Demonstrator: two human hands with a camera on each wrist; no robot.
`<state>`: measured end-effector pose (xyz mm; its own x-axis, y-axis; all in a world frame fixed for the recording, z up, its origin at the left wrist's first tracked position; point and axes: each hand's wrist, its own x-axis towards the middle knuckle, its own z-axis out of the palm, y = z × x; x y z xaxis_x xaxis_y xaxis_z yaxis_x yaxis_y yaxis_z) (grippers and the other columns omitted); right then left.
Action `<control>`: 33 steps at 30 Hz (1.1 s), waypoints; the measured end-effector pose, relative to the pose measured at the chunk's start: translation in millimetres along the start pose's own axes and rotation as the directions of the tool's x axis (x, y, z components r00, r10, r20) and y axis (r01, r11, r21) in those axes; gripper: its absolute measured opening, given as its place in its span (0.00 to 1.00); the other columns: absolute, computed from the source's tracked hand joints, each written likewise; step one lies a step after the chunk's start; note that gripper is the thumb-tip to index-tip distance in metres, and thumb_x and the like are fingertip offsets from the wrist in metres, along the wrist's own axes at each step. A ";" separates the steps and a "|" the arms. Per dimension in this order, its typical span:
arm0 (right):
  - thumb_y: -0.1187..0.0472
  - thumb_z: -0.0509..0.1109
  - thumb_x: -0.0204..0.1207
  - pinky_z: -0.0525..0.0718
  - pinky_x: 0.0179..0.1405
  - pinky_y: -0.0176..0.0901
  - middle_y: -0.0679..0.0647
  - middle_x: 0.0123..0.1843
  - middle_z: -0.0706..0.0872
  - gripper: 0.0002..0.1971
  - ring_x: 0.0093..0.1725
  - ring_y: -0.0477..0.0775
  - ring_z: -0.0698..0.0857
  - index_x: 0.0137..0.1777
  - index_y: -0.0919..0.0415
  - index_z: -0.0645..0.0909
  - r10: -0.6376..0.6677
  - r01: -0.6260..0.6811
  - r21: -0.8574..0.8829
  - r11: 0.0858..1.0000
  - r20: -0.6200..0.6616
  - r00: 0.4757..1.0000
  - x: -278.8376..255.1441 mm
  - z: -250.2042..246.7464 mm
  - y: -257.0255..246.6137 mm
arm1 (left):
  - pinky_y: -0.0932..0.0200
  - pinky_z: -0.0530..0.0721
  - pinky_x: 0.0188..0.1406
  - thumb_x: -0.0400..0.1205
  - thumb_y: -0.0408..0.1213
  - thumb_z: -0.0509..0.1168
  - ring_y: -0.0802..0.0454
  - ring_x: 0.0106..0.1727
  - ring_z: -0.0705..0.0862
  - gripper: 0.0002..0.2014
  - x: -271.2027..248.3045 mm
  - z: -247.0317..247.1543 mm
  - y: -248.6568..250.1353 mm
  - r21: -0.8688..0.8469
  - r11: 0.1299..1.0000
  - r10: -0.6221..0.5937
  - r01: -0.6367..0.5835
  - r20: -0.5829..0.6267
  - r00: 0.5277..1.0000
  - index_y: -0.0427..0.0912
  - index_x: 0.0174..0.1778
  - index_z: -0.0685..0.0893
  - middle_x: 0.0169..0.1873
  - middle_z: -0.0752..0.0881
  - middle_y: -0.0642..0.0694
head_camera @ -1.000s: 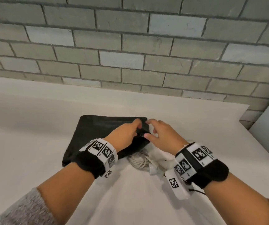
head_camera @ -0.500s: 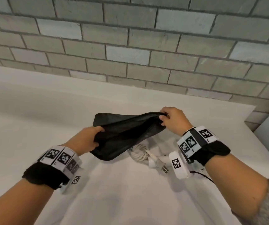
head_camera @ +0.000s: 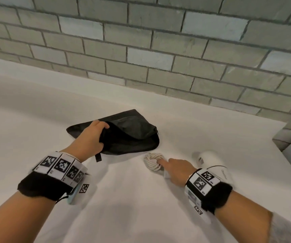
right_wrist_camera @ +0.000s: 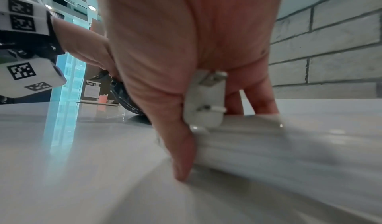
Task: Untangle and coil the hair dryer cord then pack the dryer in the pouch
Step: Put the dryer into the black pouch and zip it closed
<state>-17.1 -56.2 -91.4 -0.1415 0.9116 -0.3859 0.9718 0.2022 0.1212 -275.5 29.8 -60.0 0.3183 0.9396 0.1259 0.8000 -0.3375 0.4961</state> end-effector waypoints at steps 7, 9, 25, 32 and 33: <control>0.73 0.60 0.75 0.77 0.51 0.55 0.66 0.59 0.76 0.36 0.55 0.67 0.80 0.79 0.53 0.49 -0.079 0.080 0.065 0.995 -0.027 0.997 -11.1 -0.3 5.7 | 0.64 0.73 0.55 0.70 0.16 0.60 0.44 0.64 0.77 0.34 -10.5 3.2 2.3 0.008 0.994 0.110 -0.110 -0.012 0.994 0.41 0.73 0.68 0.67 0.72 0.43; 0.72 0.61 0.76 0.75 0.49 0.50 0.65 0.60 0.76 0.37 0.55 0.65 0.80 0.80 0.53 0.48 -0.128 0.132 0.148 0.980 -0.040 0.991 -23.2 -13.8 8.2 | 0.64 0.71 0.61 0.70 0.16 0.59 0.44 0.68 0.74 0.35 -11.0 2.5 4.5 0.015 0.988 0.152 -0.152 -0.003 0.988 0.42 0.74 0.67 0.70 0.71 0.44; 0.71 0.70 0.71 0.60 0.52 0.08 0.58 0.71 0.76 0.33 0.62 0.42 0.71 0.75 0.61 0.61 -0.573 0.702 0.368 0.610 -0.407 0.711 -71.4 -83.3 -55.0 | 0.84 0.61 0.65 0.66 0.74 0.53 0.85 0.65 0.62 0.36 -18.7 4.4 29.9 -0.344 0.846 0.493 -0.408 0.210 0.844 0.72 0.71 0.54 0.64 0.65 0.76; 0.68 0.70 0.72 0.68 0.71 0.39 0.49 0.77 0.69 0.38 0.73 0.49 0.71 0.78 0.49 0.56 -0.355 0.415 0.355 0.838 -0.225 0.908 -32.1 -54.9 -20.5 | 0.82 0.72 0.51 0.70 0.26 0.64 0.66 0.54 0.75 0.36 -43.3 1.8 27.6 -0.294 0.860 0.425 -0.418 -0.041 0.904 0.57 0.72 0.65 0.64 0.71 0.65; 0.68 0.70 0.72 0.69 0.71 0.41 0.51 0.77 0.70 0.38 0.73 0.52 0.72 0.78 0.49 0.56 -0.328 0.385 0.342 0.857 -0.212 0.921 -28.1 -53.7 -18.2 | 0.84 0.69 0.52 0.70 0.23 0.64 0.67 0.57 0.73 0.37 -43.7 5.7 30.6 -0.265 0.855 0.450 -0.446 -0.049 0.892 0.54 0.73 0.64 0.66 0.70 0.61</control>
<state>-40.9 -66.3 -33.6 -0.4893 0.8485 -0.2016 0.8433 0.4015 -0.3572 -262.1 -21.9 -55.2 0.6188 0.6886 0.3780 0.4070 -0.6926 0.5955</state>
